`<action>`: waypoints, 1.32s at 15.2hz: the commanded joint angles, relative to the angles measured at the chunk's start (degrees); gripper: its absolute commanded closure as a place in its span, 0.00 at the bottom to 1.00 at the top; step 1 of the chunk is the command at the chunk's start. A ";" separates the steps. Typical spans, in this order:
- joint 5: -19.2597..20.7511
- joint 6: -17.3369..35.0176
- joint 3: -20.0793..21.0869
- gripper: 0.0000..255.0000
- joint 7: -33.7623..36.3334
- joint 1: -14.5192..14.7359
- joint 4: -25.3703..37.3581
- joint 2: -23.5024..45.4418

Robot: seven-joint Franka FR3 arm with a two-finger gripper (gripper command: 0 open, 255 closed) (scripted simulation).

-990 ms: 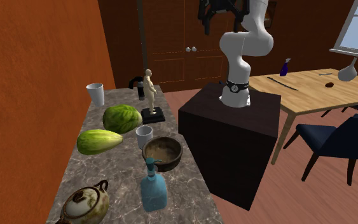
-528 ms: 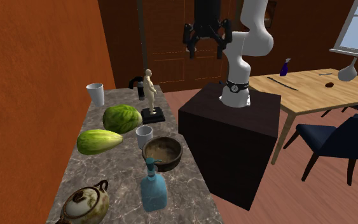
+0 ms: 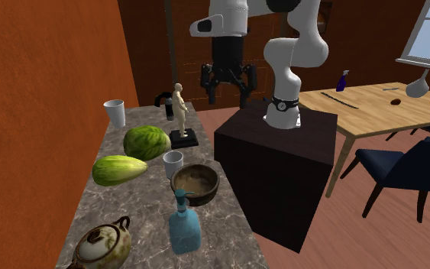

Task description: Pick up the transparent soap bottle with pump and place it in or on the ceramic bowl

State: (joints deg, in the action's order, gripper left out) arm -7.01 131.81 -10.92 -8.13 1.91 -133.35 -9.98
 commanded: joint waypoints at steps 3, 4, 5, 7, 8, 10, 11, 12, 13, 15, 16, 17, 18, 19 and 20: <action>-3.09 4.69 -1.07 0.00 -3.86 0.10 4.06 9.31; -3.97 5.64 -1.19 0.00 -4.80 0.05 5.19 11.55; -4.86 6.51 -1.25 0.00 -5.74 -0.07 6.39 13.79; -6.66 8.04 -1.17 0.00 -7.59 -0.47 9.03 18.30; -7.53 8.69 -1.04 0.00 -8.47 -0.75 10.46 20.56; -9.15 9.80 -0.65 0.00 -10.09 -1.44 13.54 25.07; -9.89 10.26 -0.40 0.00 -10.83 -1.84 15.19 27.32; -10.56 10.65 -0.13 0.00 -11.50 -2.26 16.91 29.57; -11.16 10.99 0.16 0.00 -12.11 -2.71 18.71 31.82; -12.15 11.47 0.77 0.00 -13.13 -3.63 22.54 36.33; -12.55 11.62 1.07 0.00 -13.55 -4.09 24.57 38.59; -12.88 11.70 1.35 0.00 -13.91 -4.54 26.68 40.86; -12.92 11.71 1.42 0.00 -13.96 -4.63 27.06 41.26; -13.11 12.16 1.58 0.00 -14.08 -4.70 27.25 41.89; -13.31 12.60 1.75 0.00 -14.20 -4.77 27.46 42.54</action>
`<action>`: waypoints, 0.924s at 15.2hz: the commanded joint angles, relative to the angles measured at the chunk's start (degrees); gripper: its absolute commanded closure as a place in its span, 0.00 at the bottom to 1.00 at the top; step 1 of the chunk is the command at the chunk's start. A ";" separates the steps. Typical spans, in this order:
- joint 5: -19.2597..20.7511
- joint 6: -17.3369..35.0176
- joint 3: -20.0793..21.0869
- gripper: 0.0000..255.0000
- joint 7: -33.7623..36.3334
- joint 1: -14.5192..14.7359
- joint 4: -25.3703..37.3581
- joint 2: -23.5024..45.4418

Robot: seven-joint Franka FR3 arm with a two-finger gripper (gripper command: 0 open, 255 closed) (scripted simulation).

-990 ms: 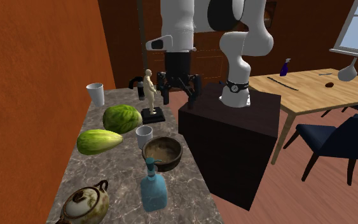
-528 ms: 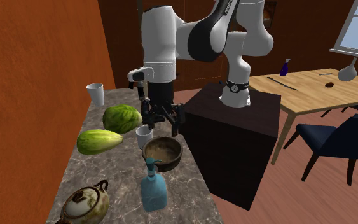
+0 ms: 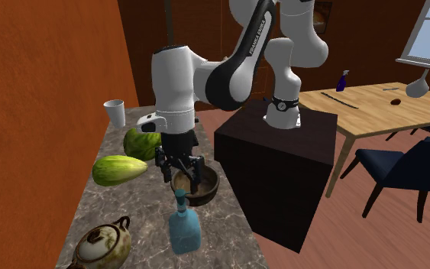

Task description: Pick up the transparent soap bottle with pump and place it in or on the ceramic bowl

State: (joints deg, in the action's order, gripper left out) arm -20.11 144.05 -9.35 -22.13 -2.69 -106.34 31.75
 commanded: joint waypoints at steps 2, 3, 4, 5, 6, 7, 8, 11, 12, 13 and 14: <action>-0.59 1.22 0.51 0.00 -0.44 -0.30 0.90 2.11; -0.77 1.63 0.67 0.00 -0.55 -0.37 1.14 2.77; -0.94 2.05 0.84 0.00 -0.66 -0.44 1.40 3.44; -1.22 2.69 1.10 0.00 -0.83 -0.55 1.83 4.49; -1.22 2.69 1.11 0.00 -0.83 -0.55 1.81 4.49; -1.21 2.69 1.11 0.00 -0.83 -0.55 1.82 4.49; -1.21 2.69 1.11 0.00 -0.83 -0.55 1.83 4.49; -1.21 2.69 1.11 0.00 -0.83 -0.55 1.83 4.49; -1.21 2.69 1.11 0.00 -0.83 -0.55 1.83 4.49; -1.21 2.68 1.10 0.00 -0.83 -0.55 1.83 4.49; -1.21 2.68 1.10 1.00 -0.83 -0.55 1.83 4.49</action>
